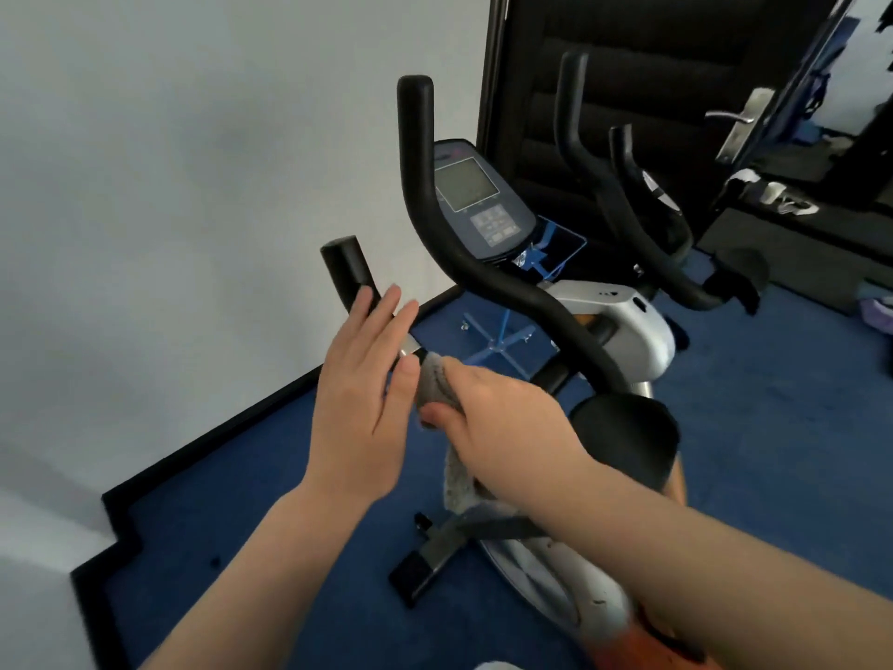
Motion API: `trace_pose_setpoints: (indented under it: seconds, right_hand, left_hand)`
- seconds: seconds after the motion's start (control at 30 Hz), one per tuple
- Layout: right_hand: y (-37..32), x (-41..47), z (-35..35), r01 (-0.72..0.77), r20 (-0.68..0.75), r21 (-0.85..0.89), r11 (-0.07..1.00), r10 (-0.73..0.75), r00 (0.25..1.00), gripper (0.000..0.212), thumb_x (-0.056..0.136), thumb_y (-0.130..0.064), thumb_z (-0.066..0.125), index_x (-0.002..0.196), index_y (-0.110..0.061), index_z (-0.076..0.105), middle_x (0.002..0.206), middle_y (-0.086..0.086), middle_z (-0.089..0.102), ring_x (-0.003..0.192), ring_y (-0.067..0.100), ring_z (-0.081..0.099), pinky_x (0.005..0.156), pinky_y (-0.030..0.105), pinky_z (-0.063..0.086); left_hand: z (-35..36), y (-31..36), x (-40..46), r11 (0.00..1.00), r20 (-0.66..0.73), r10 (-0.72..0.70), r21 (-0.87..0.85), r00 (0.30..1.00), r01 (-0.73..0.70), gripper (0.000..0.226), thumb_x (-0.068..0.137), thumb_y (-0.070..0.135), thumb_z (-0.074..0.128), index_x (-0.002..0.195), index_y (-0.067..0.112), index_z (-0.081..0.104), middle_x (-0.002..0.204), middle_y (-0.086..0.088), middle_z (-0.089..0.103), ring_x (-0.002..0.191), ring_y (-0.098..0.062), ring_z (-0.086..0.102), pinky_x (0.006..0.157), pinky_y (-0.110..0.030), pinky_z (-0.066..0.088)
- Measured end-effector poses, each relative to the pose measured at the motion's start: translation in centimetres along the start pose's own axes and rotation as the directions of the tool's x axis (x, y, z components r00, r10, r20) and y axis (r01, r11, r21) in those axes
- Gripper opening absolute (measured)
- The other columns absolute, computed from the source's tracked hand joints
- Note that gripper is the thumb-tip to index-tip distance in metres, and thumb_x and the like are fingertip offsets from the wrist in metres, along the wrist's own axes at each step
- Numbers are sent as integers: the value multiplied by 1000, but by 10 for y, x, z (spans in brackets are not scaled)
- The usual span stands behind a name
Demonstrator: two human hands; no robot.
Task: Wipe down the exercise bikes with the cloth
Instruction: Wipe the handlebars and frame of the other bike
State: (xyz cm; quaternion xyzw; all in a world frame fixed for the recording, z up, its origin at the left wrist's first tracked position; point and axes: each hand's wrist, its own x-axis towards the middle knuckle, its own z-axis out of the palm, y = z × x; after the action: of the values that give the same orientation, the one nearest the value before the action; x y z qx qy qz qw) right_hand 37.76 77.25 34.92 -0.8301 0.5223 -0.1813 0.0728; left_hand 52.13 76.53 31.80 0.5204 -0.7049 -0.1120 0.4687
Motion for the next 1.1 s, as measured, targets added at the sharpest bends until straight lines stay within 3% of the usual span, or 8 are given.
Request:
trace_pose_setpoints:
  seconds: [0.1,0.17,0.27,0.33,0.4,0.6,0.8,1.1]
  right_hand:
    - [32,-1,-26,126,310,-69,990,-99,946,26,91,-46,49,95,-20,52,101,-2,61,91,18,54,94,34,34]
    - [55,12,-42,252,468,-140,958,-161,869,26,90,-45,50,97,-22,59,108,-2,61,108,18,55,115,38,16]
    - [76,31,-54,329,553,-130,935,-207,807,32,87,-50,52,94,-21,65,107,0,63,116,17,53,115,40,18]
    - [86,38,-56,397,515,-165,903,-265,815,38,84,-56,54,91,-21,66,98,-1,60,100,18,53,99,35,33]
    - [92,38,-56,438,472,-155,885,-323,820,36,84,-59,52,98,-28,67,101,-8,51,99,13,43,85,27,26]
    - [80,31,-40,438,446,114,892,-440,780,20,84,-50,59,82,-30,63,94,-10,44,92,11,35,83,31,28]
    - [77,19,-42,350,406,84,933,-353,843,24,84,-52,57,84,-29,65,92,-7,46,92,14,37,82,33,33]
    - [4,-1,-5,-40,-16,24,999,41,999,31,91,-44,48,91,-16,59,96,5,51,94,23,46,76,33,35]
  left_hand:
    - [7,7,-5,997,17,-50,62,999,49,48,101,33,26,145,19,39,156,7,29,147,-6,8,118,-48,21]
    - [7,9,-6,989,32,-61,140,998,56,47,101,33,27,145,20,38,156,9,27,147,-6,7,118,-48,20]
    - [2,8,-7,962,75,-69,269,995,46,47,101,32,26,146,24,35,157,15,22,147,-3,5,119,-46,16]
    - [0,10,-10,953,89,-92,298,992,61,46,101,31,26,147,27,32,158,16,19,147,-1,3,120,-42,13]
    - [3,15,-14,948,73,-121,305,990,93,46,101,30,29,148,29,30,158,17,18,147,-1,2,119,-43,13]
    - [13,18,-20,946,-9,-176,275,984,171,47,101,29,31,147,30,30,158,17,18,147,-4,4,117,-50,20]
    - [11,18,-20,945,7,-166,286,986,157,46,101,31,31,147,29,30,158,15,19,147,-4,4,118,-48,19]
    - [-2,7,-3,978,-61,-85,188,995,95,48,90,31,46,138,25,47,154,11,29,141,-14,24,113,-36,25]
